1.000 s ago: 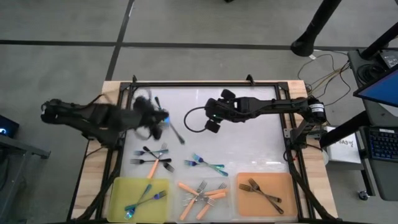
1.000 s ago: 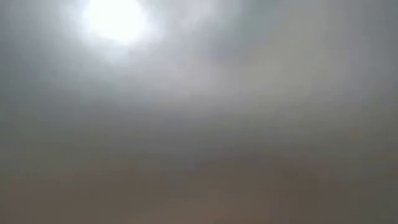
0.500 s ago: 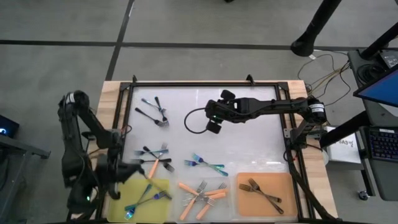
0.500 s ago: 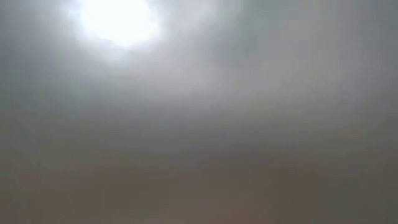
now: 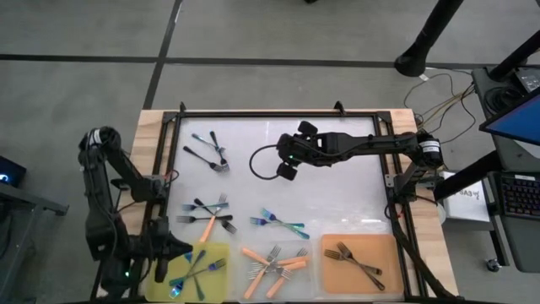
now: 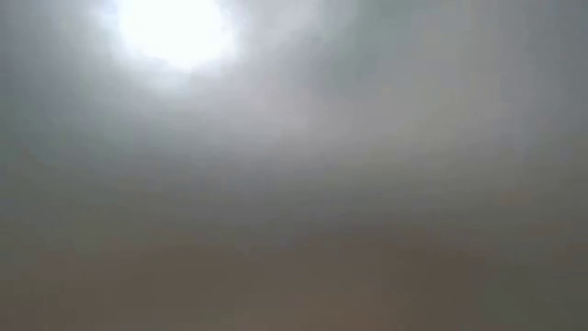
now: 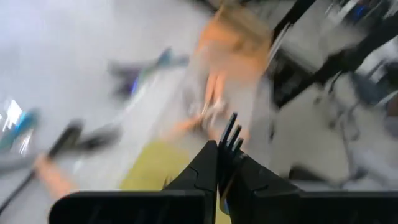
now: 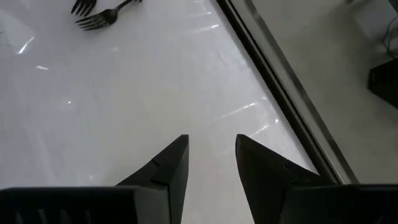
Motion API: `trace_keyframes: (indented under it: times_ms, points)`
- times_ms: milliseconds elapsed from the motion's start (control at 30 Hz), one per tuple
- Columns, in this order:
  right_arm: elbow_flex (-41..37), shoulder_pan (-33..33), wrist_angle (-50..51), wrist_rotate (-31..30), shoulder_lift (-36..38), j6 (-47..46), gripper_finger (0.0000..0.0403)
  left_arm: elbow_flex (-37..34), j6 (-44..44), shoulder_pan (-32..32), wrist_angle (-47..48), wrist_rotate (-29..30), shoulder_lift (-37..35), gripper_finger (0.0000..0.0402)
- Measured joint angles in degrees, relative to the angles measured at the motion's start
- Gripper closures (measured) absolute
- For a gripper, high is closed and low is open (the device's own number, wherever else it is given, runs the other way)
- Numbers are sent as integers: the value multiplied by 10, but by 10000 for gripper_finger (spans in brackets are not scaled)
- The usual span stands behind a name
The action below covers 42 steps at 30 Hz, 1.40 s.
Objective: Sort silverware by color (type)
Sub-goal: Put the blue fork into the yellow bin
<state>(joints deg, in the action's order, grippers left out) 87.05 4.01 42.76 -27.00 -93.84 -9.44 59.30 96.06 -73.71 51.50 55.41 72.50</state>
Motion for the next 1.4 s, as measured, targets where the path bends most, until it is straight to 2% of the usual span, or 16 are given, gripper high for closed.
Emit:
trace_keyframes:
  times_ms: [100, 233, 400, 733, 933, 1167, 1300, 1400]
  points:
    - [0, 0, 0, 0, 0, -6, 280, 0, 44, 2, 51, -99, -22, 401]
    - [0, 0, -3, 0, 0, -12, 280, 0, 54, 11, 93, -200, -55, 401]
    - [0, 0, -3, 0, 0, -26, 280, 0, 30, 26, 118, -269, -87, 401]
    - [0, 0, -18, 0, 0, -26, 280, 0, -199, 48, 115, -283, -76, 401]
    - [-1, 0, -18, 0, 0, -25, 280, 0, -304, 55, 79, -330, -43, 402]
    - [-1, 2, -18, 0, 0, -23, 280, 0, -369, 86, 78, -331, 14, 402]
    - [-1, 3, -18, 0, 0, -23, 280, 0, -362, 115, 75, -331, 42, 402]
    - [-1, 3, -18, 0, 0, -22, 280, -1, -321, 145, 75, -341, 58, 401]
